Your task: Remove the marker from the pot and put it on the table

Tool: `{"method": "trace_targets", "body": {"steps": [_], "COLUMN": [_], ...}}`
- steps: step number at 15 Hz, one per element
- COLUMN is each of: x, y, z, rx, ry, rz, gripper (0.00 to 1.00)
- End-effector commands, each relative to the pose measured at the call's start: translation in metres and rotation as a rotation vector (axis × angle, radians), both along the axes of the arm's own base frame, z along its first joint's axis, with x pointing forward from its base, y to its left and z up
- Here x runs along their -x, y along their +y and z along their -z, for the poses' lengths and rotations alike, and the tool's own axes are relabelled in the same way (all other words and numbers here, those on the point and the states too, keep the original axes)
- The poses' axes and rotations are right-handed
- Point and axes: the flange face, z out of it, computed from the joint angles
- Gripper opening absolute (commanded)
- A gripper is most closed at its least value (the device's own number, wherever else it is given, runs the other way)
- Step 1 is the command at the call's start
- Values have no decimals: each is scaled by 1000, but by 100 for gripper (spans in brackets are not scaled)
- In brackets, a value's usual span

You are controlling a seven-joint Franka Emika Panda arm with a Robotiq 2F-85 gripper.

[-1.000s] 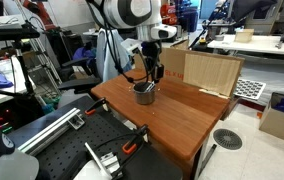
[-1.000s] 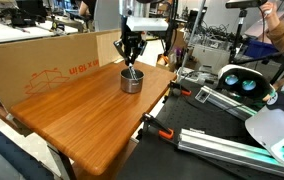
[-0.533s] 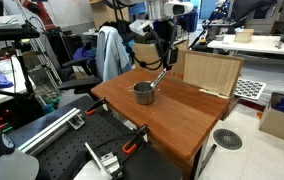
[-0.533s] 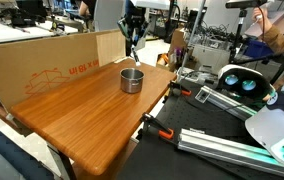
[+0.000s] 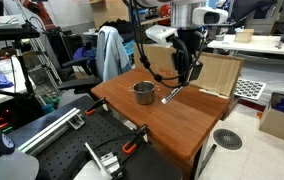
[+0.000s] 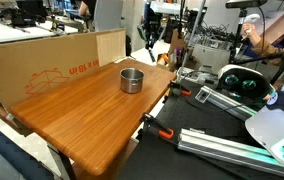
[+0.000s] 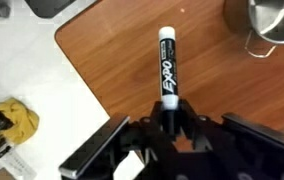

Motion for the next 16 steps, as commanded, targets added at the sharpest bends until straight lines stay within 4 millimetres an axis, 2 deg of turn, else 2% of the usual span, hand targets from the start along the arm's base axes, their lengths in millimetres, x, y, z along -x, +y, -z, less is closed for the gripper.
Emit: {"method": "trace_targets", "body": {"steps": [1, 5, 7, 12, 16], "x": [-6, -8, -9, -15, -21], "y": [-9, -18, -23, -30, -26], "z": [31, 75, 90, 112, 128], "rx": [-93, -116, -105, -94, -72], "ry": [37, 97, 120, 158, 193], "rz": [-15, 4, 14, 19, 6], "gripper": [6, 6, 6, 6, 6]}}
